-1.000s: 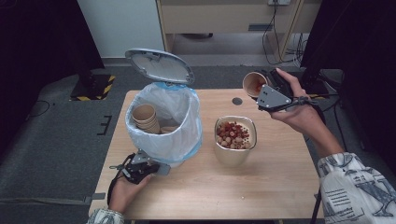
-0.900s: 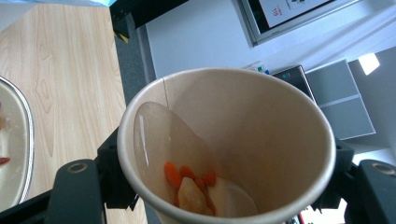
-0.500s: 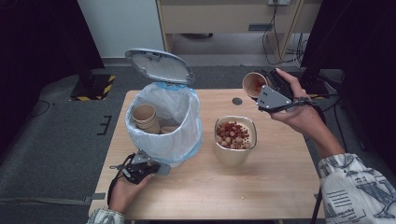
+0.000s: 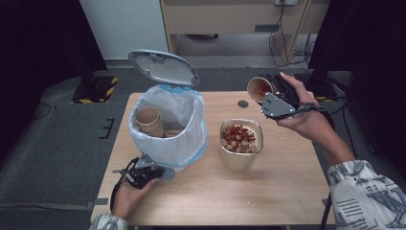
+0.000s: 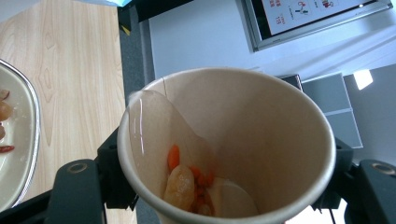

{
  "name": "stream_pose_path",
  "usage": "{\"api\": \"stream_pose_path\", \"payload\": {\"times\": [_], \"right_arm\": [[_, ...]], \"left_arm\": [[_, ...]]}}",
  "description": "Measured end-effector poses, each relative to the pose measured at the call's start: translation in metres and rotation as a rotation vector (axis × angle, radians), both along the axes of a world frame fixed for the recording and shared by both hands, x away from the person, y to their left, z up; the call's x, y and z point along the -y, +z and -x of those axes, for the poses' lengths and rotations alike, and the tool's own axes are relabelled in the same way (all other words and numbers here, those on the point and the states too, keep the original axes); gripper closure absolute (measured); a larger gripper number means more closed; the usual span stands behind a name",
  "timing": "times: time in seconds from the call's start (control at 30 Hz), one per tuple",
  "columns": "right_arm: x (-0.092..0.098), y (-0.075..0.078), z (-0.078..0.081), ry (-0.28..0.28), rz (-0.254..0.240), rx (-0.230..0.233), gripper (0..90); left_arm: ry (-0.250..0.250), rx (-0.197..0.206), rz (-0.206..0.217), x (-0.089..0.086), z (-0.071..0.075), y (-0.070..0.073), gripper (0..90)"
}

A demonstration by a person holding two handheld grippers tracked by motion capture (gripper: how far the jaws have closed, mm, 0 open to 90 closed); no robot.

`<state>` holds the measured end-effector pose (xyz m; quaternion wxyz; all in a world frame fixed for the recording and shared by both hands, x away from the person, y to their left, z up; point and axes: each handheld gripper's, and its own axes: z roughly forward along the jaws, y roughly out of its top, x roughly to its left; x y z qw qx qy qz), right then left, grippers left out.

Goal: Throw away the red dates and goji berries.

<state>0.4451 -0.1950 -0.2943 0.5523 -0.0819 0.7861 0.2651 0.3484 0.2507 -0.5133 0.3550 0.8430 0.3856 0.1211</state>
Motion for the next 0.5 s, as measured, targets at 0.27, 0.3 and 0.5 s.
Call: {"api": "stream_pose_path", "payload": {"times": [0.27, 0.3, 0.5], "right_arm": [[-0.0005, 0.0013, 0.003, 0.008, 0.0, 0.005, 28.0], [-0.0004, 0.0015, 0.0031, 0.009, 0.001, 0.006, 28.0], [-0.0001, 0.0013, 0.0039, 0.015, 0.019, 0.014, 28.0]], "left_arm": [[0.0, 0.0, 0.0, -0.0001, 0.0, 0.0, 90.0], [0.0, 0.0, 0.0, 0.0, 0.0, 0.0, 90.0], [0.0, 0.0, 0.001, -0.0001, 0.0, 0.0, 90.0]]}}
